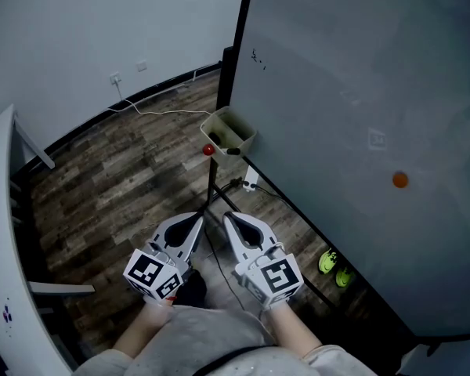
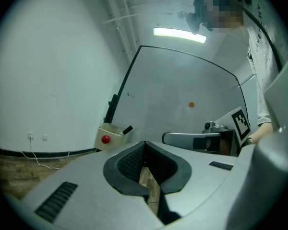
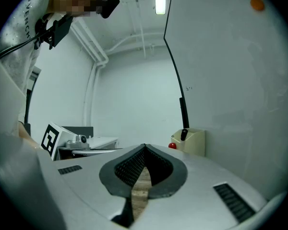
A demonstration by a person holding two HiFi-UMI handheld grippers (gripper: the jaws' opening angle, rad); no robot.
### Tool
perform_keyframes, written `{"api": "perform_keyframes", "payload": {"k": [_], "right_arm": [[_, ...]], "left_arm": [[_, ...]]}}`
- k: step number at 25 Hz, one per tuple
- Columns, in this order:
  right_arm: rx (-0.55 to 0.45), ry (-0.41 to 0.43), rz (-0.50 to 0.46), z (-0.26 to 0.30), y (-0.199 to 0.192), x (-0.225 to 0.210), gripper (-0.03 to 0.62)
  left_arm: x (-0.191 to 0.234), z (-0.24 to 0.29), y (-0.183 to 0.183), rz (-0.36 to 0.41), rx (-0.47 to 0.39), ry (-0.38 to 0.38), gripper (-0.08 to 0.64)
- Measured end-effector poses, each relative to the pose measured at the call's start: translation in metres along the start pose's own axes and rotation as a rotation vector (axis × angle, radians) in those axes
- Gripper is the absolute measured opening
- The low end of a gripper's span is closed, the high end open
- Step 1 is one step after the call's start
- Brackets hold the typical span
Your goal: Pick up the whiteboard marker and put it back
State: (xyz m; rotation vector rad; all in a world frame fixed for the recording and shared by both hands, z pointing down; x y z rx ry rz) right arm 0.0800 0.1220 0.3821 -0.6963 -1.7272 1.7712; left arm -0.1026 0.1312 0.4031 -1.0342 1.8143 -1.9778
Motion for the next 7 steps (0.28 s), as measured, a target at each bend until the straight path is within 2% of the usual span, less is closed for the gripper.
{"api": "perform_keyframes", "payload": {"k": [7], "right_arm": [[0.01,0.005,0.017,-0.031,0.0,0.015,0.018]], "left_arm": [[-0.03,-0.016,-0.007,0.001,0.006,0.002,0.015]]}}
Point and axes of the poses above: the fingertips, and each gripper's own axes: z forward along the fingers, x to its left, y out of its top, the point moved 10 cm from there along -z, backward along the fingers, and after that the axes turned 6 degrees about -z, right-handed, at the moved point
